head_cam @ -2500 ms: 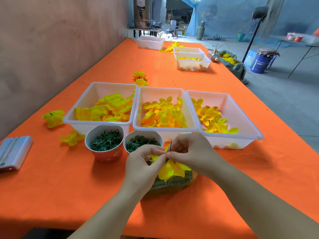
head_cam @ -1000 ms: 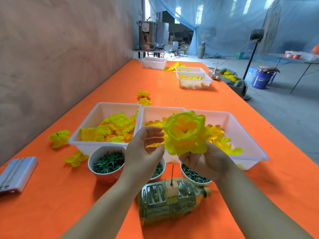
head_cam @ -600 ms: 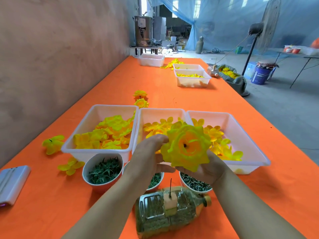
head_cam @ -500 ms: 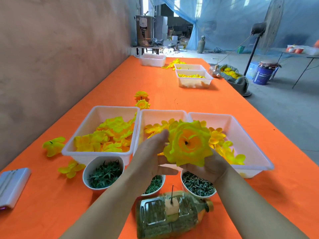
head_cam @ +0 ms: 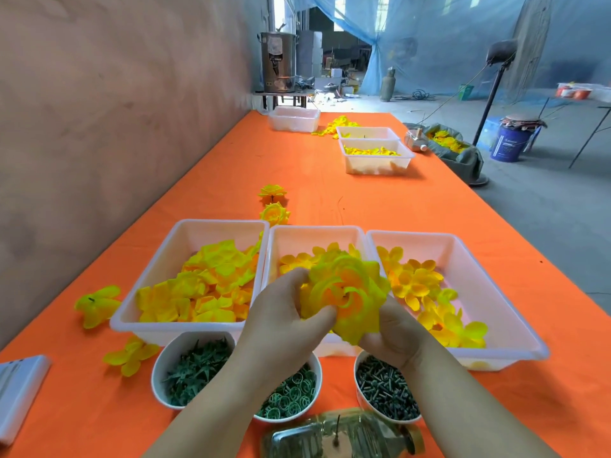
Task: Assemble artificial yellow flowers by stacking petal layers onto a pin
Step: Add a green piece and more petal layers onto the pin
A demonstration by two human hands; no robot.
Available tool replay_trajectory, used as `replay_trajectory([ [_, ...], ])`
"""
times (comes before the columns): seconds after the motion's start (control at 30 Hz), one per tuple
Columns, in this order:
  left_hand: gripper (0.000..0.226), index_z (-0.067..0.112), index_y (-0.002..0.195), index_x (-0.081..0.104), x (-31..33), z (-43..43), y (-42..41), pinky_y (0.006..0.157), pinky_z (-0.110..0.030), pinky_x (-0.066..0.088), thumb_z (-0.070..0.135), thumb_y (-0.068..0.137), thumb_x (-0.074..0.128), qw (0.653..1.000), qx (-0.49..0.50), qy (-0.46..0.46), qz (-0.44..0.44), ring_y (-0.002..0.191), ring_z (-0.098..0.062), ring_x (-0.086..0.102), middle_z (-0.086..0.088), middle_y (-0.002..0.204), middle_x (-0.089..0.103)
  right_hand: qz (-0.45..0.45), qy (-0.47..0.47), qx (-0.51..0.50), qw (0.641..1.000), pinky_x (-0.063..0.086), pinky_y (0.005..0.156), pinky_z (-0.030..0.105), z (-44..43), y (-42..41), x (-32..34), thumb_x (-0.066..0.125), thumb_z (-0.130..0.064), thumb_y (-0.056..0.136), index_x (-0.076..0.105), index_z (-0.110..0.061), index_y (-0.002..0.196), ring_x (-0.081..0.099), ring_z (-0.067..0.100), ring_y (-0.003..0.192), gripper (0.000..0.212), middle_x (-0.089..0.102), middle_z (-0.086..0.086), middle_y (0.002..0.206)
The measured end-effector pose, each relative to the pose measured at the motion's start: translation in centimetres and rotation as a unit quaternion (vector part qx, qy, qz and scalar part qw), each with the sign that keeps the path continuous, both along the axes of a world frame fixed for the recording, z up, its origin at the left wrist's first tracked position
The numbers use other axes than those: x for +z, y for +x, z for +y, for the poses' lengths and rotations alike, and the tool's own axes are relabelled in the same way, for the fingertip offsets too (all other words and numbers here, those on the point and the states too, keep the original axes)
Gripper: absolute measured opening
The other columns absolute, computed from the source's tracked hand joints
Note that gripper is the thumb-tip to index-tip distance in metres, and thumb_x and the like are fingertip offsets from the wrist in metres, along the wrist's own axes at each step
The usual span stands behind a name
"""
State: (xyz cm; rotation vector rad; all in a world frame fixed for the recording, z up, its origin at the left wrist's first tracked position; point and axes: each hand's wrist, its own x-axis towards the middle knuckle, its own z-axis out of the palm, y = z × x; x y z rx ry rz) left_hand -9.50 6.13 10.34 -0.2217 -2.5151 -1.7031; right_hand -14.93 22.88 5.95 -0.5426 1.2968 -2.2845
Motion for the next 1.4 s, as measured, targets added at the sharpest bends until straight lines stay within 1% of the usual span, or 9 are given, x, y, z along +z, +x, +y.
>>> replay_trajectory([
  [0.07,0.050,0.037,0.120,0.056,0.4,-0.3,0.0,0.078,-0.027,0.052,0.033,0.076,0.079,0.986,0.065,-0.086,0.124,0.101,0.002,0.060,0.014,0.116,0.059,-0.007,0.004,-0.027,1.000,0.053,0.096,0.049,0.3,-0.4,-0.5,0.086,-0.027,0.075,0.071,-0.017,0.121,0.064,0.030,0.114,0.050,0.069,0.013,0.123],
  [0.2,0.031,0.026,0.097,0.072,1.6,-0.3,-0.4,0.089,-0.028,0.043,0.016,0.071,0.085,0.940,0.028,-0.213,0.264,0.124,-0.020,0.051,0.002,0.135,0.053,-0.034,0.043,-0.043,0.998,0.027,0.110,0.071,0.4,-0.8,-0.4,0.076,-0.023,0.079,0.060,-0.001,0.129,0.051,0.044,0.118,0.057,0.058,0.028,0.128],
  [0.43,0.016,0.013,0.074,0.075,2.1,-0.1,-0.9,0.078,-0.025,0.040,0.000,0.067,0.081,0.947,0.007,-0.234,0.218,0.101,-0.025,0.066,-0.001,0.114,0.069,-0.054,0.085,-0.035,0.994,0.057,0.078,0.041,0.6,-0.1,-0.1,0.065,-0.010,0.084,0.070,-0.004,0.106,0.067,0.027,0.086,0.024,0.070,0.015,0.096],
  [0.57,0.013,0.012,0.083,0.076,1.8,0.5,-0.5,0.078,-0.026,0.045,0.000,0.078,0.076,0.951,-0.007,-0.226,0.211,0.103,-0.021,0.065,0.001,0.114,0.068,-0.064,0.065,-0.031,0.995,0.058,0.075,0.036,0.8,0.3,0.0,0.090,-0.028,0.065,0.075,-0.014,0.105,0.069,0.020,0.085,0.045,0.073,0.006,0.093],
  [0.87,0.015,0.025,0.105,0.068,2.1,-1.3,-2.6,0.072,-0.035,0.052,0.023,0.090,0.071,0.988,-0.004,0.121,-0.095,0.081,-0.014,0.066,0.006,0.091,0.073,-0.100,0.018,0.046,0.994,0.045,0.066,0.026,0.7,0.8,-0.1,0.079,-0.021,0.082,0.073,-0.021,0.115,0.062,0.017,0.091,0.034,0.069,0.002,0.105],
  [1.03,0.026,0.023,0.067,0.069,0.6,-1.7,-2.3,0.064,-0.032,0.054,0.011,0.089,0.072,0.994,0.003,0.099,-0.048,0.066,-0.010,0.058,0.006,0.065,0.063,-0.114,0.044,0.029,0.992,0.043,0.089,0.039,0.7,0.7,-0.9,0.073,-0.016,0.081,0.048,-0.009,0.145,0.047,0.029,0.123,0.069,0.055,0.012,0.135],
  [1.17,0.018,0.020,0.081,0.069,0.3,-1.8,-2.5,0.075,-0.046,0.055,0.012,0.096,0.063,1.000,0.008,0.001,-0.017,0.070,-0.011,0.058,0.005,0.072,0.064,-0.104,0.118,-0.009,0.988,0.050,0.086,0.040,0.8,0.6,-0.8,0.081,-0.022,0.072,0.075,-0.018,0.112,0.062,0.026,0.106,0.041,0.067,0.012,0.119],
  [1.3,0.033,0.034,0.123,0.063,1.8,-2.4,-2.9,0.087,-0.020,0.051,0.040,0.091,0.064,0.994,-0.090,-0.060,0.031,0.106,0.003,0.062,0.011,0.118,0.067,-0.108,0.195,-0.039,0.974,0.053,0.093,0.051,1.3,-0.3,-0.9,0.072,-0.011,0.086,0.066,-0.001,0.122,0.062,0.041,0.114,0.037,0.064,0.025,0.127],
  [1.4,0.026,0.031,0.110,0.072,2.3,-2.1,-3.2,0.088,-0.010,0.043,0.027,0.085,0.078,0.969,-0.153,-0.173,0.090,0.108,0.002,0.059,0.011,0.114,0.067,-0.094,0.222,-0.039,0.970,0.058,0.087,0.049,1.3,-0.7,-0.6,0.075,-0.014,0.082,0.076,-0.008,0.105,0.071,0.033,0.098,0.024,0.073,0.019,0.109],
])
